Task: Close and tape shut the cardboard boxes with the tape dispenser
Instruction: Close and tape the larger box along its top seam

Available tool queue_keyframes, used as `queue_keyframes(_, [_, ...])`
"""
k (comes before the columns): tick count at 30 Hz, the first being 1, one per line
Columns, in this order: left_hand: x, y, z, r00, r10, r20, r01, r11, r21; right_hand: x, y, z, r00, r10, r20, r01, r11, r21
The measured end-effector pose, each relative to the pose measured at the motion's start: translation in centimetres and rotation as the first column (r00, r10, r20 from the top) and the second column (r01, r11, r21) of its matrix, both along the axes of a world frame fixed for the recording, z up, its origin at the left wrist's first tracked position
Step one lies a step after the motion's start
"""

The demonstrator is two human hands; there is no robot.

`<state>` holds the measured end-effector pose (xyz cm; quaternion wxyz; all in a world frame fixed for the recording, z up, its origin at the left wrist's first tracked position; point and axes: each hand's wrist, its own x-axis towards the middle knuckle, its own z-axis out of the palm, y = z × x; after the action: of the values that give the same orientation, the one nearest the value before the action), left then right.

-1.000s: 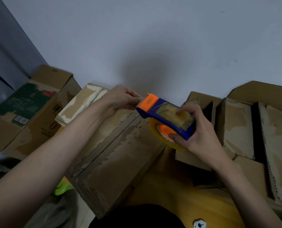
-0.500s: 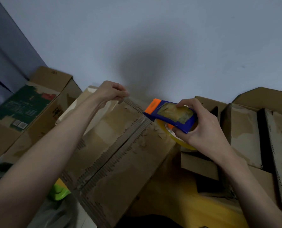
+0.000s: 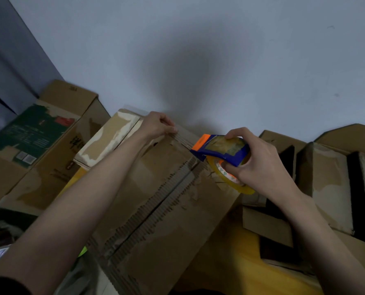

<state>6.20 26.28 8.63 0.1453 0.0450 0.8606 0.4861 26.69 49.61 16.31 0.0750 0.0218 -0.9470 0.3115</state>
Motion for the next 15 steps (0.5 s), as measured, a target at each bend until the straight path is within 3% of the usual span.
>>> queue_keyframes(6, [-0.7, 0.1, -0.8, 1.000, -0.011, 0.016, 0.012, 0.999, -0.042, -0.5, 0.0, -0.1, 1.000, 0.001, 0.024, -0.001, 1.000, -0.010])
queue_keyframes(15, [-1.5, 0.5, -1.1, 0.996, -0.063, -0.068, 0.041, 0.959, -0.280, -0.2, 0.7, -0.7, 0.999, 0.019, 0.039, -0.017, 0.999, -0.044])
